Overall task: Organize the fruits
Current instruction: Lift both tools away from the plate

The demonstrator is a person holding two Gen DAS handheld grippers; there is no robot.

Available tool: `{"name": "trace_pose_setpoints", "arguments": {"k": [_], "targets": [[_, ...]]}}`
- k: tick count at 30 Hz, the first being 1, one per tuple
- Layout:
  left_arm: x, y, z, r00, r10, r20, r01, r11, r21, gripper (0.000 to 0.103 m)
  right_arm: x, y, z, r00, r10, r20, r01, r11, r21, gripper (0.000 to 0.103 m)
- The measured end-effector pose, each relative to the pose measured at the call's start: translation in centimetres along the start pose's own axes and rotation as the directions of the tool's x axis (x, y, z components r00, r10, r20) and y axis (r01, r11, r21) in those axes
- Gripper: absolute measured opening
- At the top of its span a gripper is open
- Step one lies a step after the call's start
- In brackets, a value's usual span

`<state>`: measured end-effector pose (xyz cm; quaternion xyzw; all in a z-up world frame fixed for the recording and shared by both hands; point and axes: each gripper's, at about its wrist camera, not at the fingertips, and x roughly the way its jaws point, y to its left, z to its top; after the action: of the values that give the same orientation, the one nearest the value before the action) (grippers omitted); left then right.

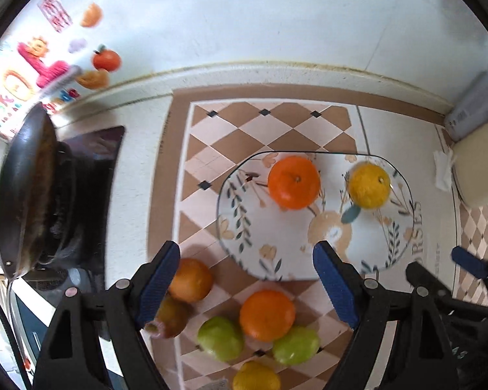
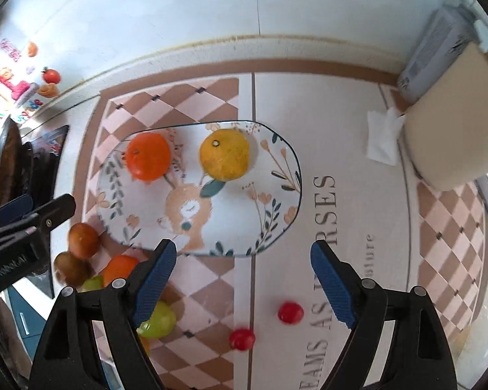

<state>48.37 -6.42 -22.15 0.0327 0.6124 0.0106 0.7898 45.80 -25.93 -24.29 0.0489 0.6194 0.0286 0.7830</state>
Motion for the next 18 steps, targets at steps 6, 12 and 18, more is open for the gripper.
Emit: {"name": "trace_pose_setpoints", "arguments": {"k": [6,12,18], "targets": [[-4.8,1.0,-3.7,0.998,-0.015,0.065,0.015,1.000,0.001,0.084,-4.9,1.5,-2.9,0.997,0.000,0.073,-0.001,1.000,0.005,0.087],[-8.7,1.9,-6.8,0.993,-0.047,0.107,0.047,0.999,0.003,0.084,-8.6,2.5,-5.5,0.994,0.023,0.108,-0.024,1.000,0.010,0.087],[-12.3,2.7,-8.5,0.984,-0.057,0.167,0.057,0.998,0.006,0.084,-12.2,2.6,-7.9,0.987,0.020,0.157,-0.022,1.000,0.010,0.087]]}}
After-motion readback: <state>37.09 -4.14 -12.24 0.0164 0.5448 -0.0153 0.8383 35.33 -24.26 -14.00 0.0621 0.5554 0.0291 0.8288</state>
